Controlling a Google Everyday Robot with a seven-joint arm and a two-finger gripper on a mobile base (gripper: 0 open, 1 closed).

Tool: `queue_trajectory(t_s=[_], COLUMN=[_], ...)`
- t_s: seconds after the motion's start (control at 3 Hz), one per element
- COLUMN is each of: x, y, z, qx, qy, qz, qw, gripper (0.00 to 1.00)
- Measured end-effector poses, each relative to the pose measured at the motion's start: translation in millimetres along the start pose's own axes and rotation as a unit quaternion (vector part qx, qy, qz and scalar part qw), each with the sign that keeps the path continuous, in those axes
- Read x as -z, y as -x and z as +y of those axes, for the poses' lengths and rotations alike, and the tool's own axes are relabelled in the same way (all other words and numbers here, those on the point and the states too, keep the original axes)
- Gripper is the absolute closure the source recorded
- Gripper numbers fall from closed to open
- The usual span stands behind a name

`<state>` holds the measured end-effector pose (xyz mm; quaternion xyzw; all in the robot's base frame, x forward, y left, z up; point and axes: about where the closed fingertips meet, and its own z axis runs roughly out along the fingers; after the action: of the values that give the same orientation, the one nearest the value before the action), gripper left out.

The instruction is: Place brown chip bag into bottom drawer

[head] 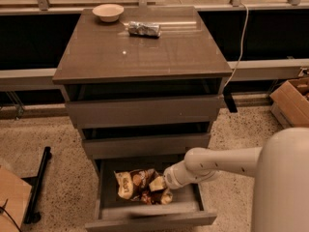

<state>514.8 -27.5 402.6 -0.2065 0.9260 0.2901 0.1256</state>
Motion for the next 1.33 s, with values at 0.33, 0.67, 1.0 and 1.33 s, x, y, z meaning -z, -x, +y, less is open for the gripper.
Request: queue_trajectory(t_s=[0.33,0.67,1.0,1.33], x=[-26,-46,-61,-73], y=[-29,-51,-69,-74], z=[-38,-72,-109,-148], qx=[-0.044,-0.072,-0.096,-0.132], qy=[-0.010,-0.017,-0.011,-0.018], qz=[0.022,0.025,0.025,0.016], qw=[0.9988,0.9969,0.9950,0.9910], gripper=[1.00,1.00,1.00,0.82])
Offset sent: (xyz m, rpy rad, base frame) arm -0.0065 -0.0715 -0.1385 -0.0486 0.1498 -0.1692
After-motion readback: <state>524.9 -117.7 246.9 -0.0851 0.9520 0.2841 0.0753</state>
